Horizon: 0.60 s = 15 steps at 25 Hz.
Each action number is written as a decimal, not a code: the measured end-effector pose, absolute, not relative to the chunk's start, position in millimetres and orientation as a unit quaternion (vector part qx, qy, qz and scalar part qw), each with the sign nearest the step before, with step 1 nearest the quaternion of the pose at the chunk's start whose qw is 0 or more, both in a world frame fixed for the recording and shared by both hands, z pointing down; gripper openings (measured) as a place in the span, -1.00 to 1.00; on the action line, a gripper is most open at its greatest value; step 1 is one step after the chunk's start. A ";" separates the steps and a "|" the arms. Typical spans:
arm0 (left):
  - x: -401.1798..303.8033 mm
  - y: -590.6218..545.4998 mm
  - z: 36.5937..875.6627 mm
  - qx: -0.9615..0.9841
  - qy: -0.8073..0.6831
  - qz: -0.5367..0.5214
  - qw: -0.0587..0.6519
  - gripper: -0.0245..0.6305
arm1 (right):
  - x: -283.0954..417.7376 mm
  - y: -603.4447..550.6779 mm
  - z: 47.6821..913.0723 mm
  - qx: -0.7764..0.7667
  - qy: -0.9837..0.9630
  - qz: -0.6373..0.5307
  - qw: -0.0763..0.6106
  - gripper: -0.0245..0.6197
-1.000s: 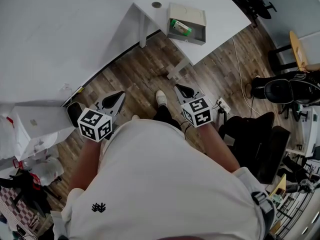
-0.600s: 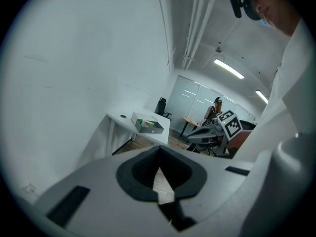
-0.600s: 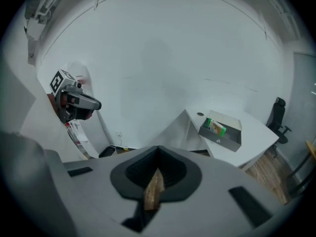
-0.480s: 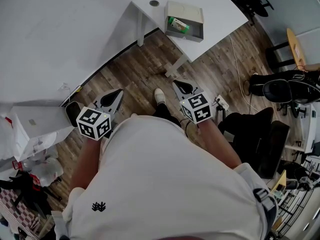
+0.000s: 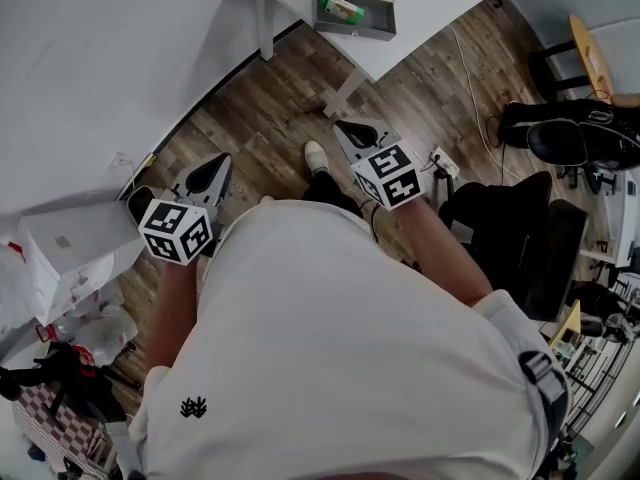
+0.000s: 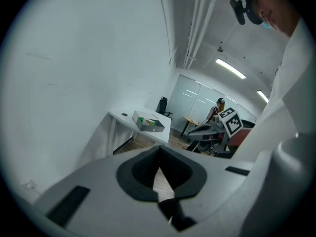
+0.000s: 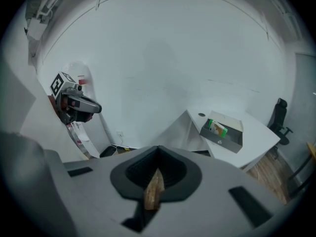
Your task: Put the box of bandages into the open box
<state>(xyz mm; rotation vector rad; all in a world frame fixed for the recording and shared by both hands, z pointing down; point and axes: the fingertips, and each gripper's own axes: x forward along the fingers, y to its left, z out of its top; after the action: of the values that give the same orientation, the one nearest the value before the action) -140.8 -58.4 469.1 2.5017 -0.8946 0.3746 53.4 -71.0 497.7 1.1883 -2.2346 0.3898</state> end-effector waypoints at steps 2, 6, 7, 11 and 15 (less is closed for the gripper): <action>-142.1 -56.8 469.0 0.907 -0.325 0.139 0.228 -0.91 | 52.7 -71.3 498.1 0.444 -0.836 0.148 0.286 -0.90; -142.3 -54.2 470.9 0.903 -0.330 0.143 0.234 -0.90 | 56.2 -71.2 500.8 0.441 -0.837 0.153 0.287 -0.90; -141.8 -54.1 471.2 0.903 -0.331 0.145 0.234 -0.91 | 57.1 -71.9 501.1 0.440 -0.837 0.153 0.286 -0.90; -135.7 -55.8 473.2 0.900 -0.333 0.149 0.236 -0.91 | 63.1 -77.3 503.2 0.438 -0.839 0.155 0.284 -0.90; -126.5 -60.5 475.3 0.899 -0.333 0.155 0.240 -0.91 | 71.0 -82.5 507.2 0.435 -0.839 0.161 0.284 -0.90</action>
<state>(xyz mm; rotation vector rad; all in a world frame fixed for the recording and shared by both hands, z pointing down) -126.5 -60.5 475.3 2.4595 -0.9119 0.4252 71.0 -82.5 507.2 1.1638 -2.2464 0.4296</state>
